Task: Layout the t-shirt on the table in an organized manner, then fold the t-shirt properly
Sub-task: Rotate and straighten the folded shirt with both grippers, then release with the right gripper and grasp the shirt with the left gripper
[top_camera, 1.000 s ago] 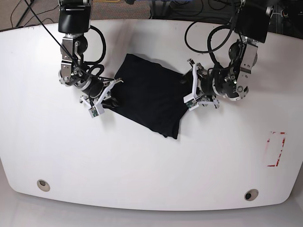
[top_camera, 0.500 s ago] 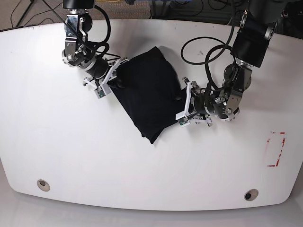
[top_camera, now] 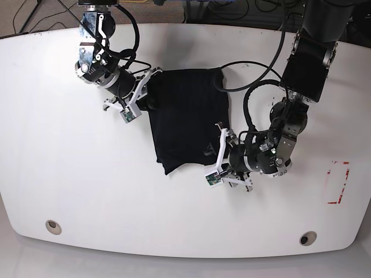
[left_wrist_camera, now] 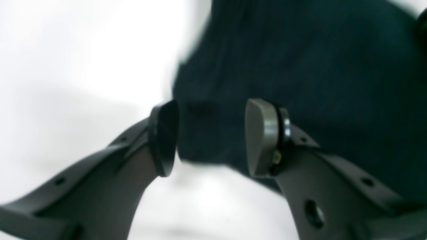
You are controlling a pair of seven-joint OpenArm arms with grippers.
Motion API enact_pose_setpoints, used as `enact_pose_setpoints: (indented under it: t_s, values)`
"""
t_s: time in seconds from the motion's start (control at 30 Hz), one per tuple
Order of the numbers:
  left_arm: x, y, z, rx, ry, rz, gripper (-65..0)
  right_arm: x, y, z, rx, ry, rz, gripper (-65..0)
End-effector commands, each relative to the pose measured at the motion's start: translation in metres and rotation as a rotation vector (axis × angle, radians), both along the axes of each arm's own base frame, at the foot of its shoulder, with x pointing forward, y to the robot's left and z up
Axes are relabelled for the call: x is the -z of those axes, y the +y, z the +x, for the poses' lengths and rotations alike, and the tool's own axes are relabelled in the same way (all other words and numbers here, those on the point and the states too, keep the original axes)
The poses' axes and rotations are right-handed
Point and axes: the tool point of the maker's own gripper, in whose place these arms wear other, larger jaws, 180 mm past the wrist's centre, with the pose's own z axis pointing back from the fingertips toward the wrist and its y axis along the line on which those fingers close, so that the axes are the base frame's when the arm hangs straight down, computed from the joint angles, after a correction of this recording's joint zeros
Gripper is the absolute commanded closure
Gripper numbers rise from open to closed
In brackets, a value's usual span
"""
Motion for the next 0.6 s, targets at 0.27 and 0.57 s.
enact_pose_setpoints:
  t_s: [0.27,0.57]
  values:
    - [-0.030,-0.021,-0.021,0.051,-0.086,-0.021,-30.0,-0.034,-0.005,0.026,-0.008,-0.105,-0.019,-4.4]
    - [-0.019,-0.033,-0.042,-0.118,-0.056,-0.177,-30.0,-0.054,-0.064,0.044,0.130,-0.168,-0.079,-4.4]
